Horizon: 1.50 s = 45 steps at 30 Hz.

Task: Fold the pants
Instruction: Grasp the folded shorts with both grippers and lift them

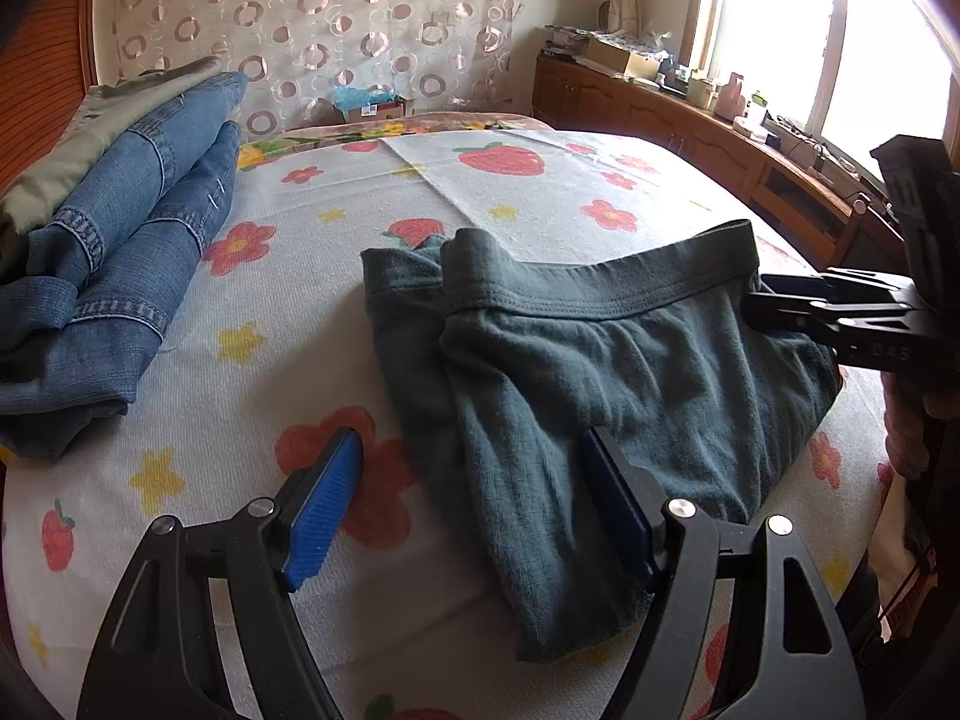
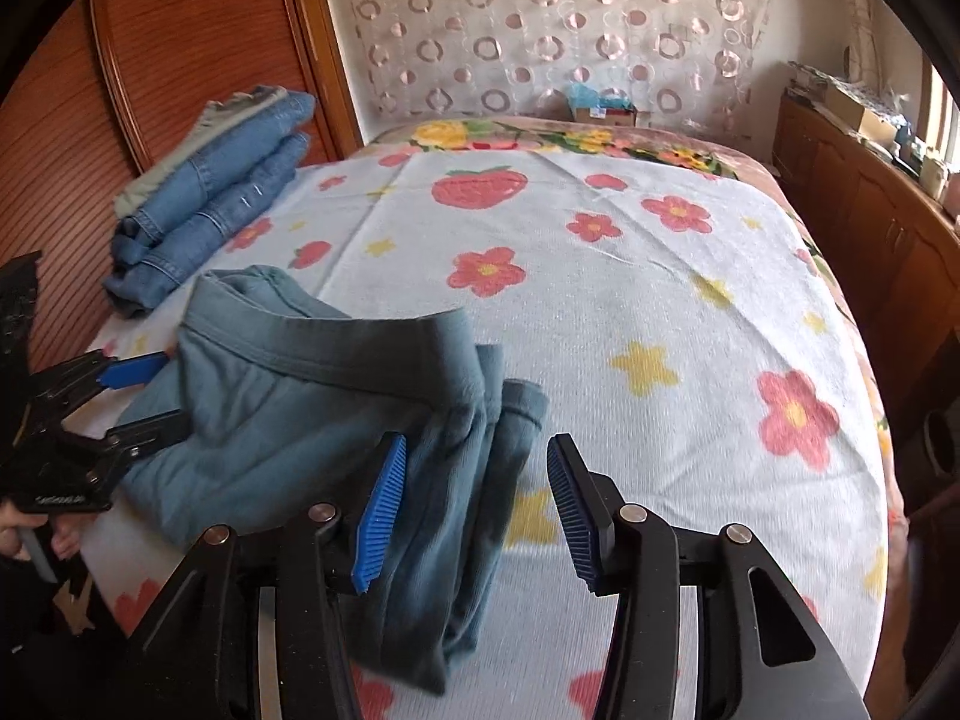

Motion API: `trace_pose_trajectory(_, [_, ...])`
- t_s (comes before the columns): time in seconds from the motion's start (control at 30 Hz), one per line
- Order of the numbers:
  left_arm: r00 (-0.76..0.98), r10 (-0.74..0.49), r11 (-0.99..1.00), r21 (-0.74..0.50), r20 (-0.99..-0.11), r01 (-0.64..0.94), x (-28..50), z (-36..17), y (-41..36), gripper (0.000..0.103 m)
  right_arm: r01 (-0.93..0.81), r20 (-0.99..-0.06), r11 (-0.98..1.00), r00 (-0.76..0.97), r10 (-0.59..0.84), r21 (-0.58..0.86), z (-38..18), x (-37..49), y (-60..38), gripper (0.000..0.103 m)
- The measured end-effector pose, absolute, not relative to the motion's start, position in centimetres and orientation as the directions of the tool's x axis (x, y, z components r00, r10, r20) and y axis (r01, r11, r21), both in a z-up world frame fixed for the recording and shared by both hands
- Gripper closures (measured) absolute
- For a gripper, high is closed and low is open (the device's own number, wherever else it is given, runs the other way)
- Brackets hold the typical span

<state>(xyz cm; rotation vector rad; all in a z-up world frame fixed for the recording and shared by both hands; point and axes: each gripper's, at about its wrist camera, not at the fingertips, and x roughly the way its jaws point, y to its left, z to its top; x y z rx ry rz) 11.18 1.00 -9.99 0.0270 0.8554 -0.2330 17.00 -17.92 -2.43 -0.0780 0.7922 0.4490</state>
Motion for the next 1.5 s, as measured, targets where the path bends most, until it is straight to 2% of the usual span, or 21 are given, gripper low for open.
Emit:
trace_pose_trajectory(0.2, [0.632, -0.193, 0.974, -0.069, -0.750, 0.214, 11.2, -10.0, 1.0, 0.027, -0.431, -0.692, 0.902, 0.641, 0.332, 0.033, -3.1, 17.3, -16.8, 0.051])
trace_pose_trajectory(0.47, [0.630, -0.190, 0.975, -0.070, -0.753, 0.210, 11.2, -9.9, 1.1, 0.027, -0.431, -0.684, 0.902, 0.649, 0.334, 0.031, -3.5, 16.9, -16.7, 0.046])
trace_pose_trajectory(0.83, [0.644, -0.193, 0.979, -0.097, -0.741, 0.182, 13.6, -8.3, 2.1, 0.027, -0.432, -0.682, 0.901, 0.648, 0.339, 0.037, -3.4, 16.6, -16.9, 0.045])
trace_pose_trajectory(1.07, [0.598, -0.225, 0.973, -0.143, -0.770, 0.181, 16.5, -9.3, 2.4, 0.030, -0.433, -0.682, 0.900, 0.647, 0.342, 0.041, -3.4, 16.6, -16.9, 0.044])
trace_pose_trajectory(1.33, [0.608, -0.234, 0.971, -0.156, -0.759, 0.180, 17.1, -9.5, 2.4, 0.031, -0.435, -0.682, 0.899, 0.645, 0.346, 0.045, -3.3, 16.6, -17.2, 0.044])
trace_pose_trajectory(1.4, [0.609, -0.248, 0.968, -0.168, -0.753, 0.187, 17.0, -9.5, 2.4, 0.038, -0.436, -0.681, 0.899, 0.643, 0.350, 0.050, -3.3, 16.7, -17.3, 0.047])
trace_pose_trajectory(1.47, [0.606, -0.286, 0.958, -0.204, -0.742, 0.203, 16.9, -9.5, 2.5, 0.053, -0.439, -0.679, 0.897, 0.641, 0.359, 0.060, -3.2, 16.8, -17.4, 0.061])
trace_pose_trajectory(1.5, [0.604, -0.293, 0.956, -0.209, -0.741, 0.207, 16.8, -9.5, 2.4, 0.056, -0.442, -0.679, 0.894, 0.637, 0.365, 0.066, -3.2, 16.8, -17.4, 0.064])
